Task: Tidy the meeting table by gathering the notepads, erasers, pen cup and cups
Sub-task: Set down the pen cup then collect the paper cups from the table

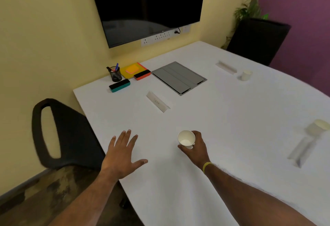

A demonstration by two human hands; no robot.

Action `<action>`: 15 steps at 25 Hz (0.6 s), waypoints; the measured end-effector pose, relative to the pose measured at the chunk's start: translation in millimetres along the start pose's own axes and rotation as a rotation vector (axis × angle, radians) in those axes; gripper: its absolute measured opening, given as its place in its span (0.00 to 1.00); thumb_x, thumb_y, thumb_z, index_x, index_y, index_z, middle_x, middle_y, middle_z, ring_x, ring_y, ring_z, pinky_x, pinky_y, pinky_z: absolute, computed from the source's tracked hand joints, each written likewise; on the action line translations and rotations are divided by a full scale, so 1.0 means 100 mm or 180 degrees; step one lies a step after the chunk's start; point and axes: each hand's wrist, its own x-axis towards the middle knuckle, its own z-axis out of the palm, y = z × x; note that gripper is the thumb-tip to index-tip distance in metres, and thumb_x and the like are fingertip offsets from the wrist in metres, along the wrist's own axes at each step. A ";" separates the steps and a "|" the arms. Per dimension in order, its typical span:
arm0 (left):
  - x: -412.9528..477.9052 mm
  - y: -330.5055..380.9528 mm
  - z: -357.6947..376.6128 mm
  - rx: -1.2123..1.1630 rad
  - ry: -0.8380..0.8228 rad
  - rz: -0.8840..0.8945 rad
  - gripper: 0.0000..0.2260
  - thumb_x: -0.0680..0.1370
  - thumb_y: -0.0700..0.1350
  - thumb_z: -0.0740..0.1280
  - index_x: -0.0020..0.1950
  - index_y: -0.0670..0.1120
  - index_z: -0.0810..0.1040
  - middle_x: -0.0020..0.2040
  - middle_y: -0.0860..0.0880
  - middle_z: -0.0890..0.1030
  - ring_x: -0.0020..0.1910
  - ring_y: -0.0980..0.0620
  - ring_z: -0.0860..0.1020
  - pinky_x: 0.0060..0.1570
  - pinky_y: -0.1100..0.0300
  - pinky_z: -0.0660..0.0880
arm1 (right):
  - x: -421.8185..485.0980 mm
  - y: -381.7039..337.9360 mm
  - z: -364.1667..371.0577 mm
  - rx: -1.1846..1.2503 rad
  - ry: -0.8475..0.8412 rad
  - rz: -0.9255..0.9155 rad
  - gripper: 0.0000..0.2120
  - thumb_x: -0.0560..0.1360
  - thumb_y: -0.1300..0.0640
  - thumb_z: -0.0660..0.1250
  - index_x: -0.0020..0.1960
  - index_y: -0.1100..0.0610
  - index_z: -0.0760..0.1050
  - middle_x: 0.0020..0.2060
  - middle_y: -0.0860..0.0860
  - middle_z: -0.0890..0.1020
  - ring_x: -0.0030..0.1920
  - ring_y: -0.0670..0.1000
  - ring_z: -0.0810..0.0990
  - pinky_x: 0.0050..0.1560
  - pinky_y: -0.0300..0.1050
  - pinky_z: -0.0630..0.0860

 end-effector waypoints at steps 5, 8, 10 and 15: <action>1.00 -0.17 0.23 -0.0067 -0.0197 0.0286 0.48 0.67 0.80 0.39 0.80 0.53 0.41 0.80 0.48 0.37 0.79 0.49 0.36 0.76 0.47 0.37 | 0.96 0.12 0.43 0.0028 0.0195 0.0413 0.31 0.63 0.50 0.81 0.58 0.45 0.66 0.52 0.43 0.77 0.52 0.49 0.78 0.51 0.44 0.76; 1.50 -0.19 0.34 -0.0134 -0.0243 0.0450 0.49 0.67 0.80 0.39 0.80 0.53 0.43 0.81 0.48 0.39 0.80 0.49 0.39 0.77 0.47 0.39 | 1.41 0.21 0.64 0.0018 0.0268 0.0599 0.31 0.62 0.51 0.81 0.57 0.44 0.65 0.52 0.43 0.77 0.52 0.50 0.78 0.51 0.46 0.76; 1.79 -0.20 0.42 -0.0163 -0.0272 0.0523 0.49 0.67 0.80 0.39 0.80 0.53 0.44 0.81 0.48 0.40 0.80 0.49 0.40 0.77 0.47 0.41 | 1.66 0.28 0.76 0.0032 0.0298 0.0700 0.31 0.62 0.52 0.80 0.57 0.44 0.65 0.51 0.42 0.77 0.51 0.49 0.78 0.50 0.44 0.75; 2.30 -0.24 0.57 -0.0200 -0.0307 0.0659 0.49 0.66 0.80 0.40 0.81 0.53 0.46 0.81 0.47 0.42 0.80 0.48 0.42 0.77 0.46 0.43 | 2.08 0.38 0.98 0.0065 0.0382 0.0795 0.30 0.62 0.49 0.78 0.56 0.40 0.63 0.47 0.36 0.76 0.49 0.47 0.77 0.49 0.43 0.73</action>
